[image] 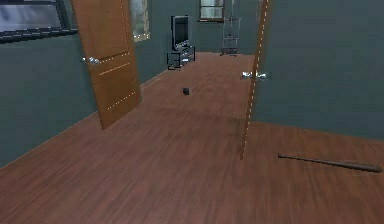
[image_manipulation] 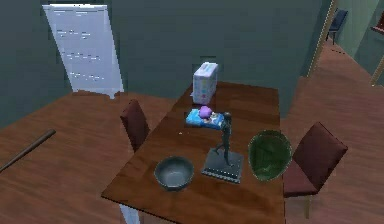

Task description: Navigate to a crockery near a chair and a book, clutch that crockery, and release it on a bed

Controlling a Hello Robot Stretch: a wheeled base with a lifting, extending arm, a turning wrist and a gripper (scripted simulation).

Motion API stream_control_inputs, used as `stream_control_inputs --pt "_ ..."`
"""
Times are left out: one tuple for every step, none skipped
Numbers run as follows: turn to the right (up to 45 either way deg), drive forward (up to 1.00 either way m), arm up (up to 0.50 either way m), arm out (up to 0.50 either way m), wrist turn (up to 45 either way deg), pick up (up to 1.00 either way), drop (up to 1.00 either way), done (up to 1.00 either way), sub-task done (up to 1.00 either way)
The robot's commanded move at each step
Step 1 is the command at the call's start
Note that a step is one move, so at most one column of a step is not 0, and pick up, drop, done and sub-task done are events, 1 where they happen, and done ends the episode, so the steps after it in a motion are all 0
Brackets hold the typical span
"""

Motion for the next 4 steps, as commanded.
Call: stream_control_inputs --pt "0.0 0.0 0.5 0.0 0.0 0.0 0.0 0.0 0.0" --pt "0.0 0.0 0.3 0.0 0.0 0.0 0.0 0.0 0.0" --pt "0.0 0.0 0.0 0.26 0.0 0.0 0.0 0.0 0.0" --pt "0.0 0.0 0.0 0.0 45.0 0.0 0.0 0.0 0.0"
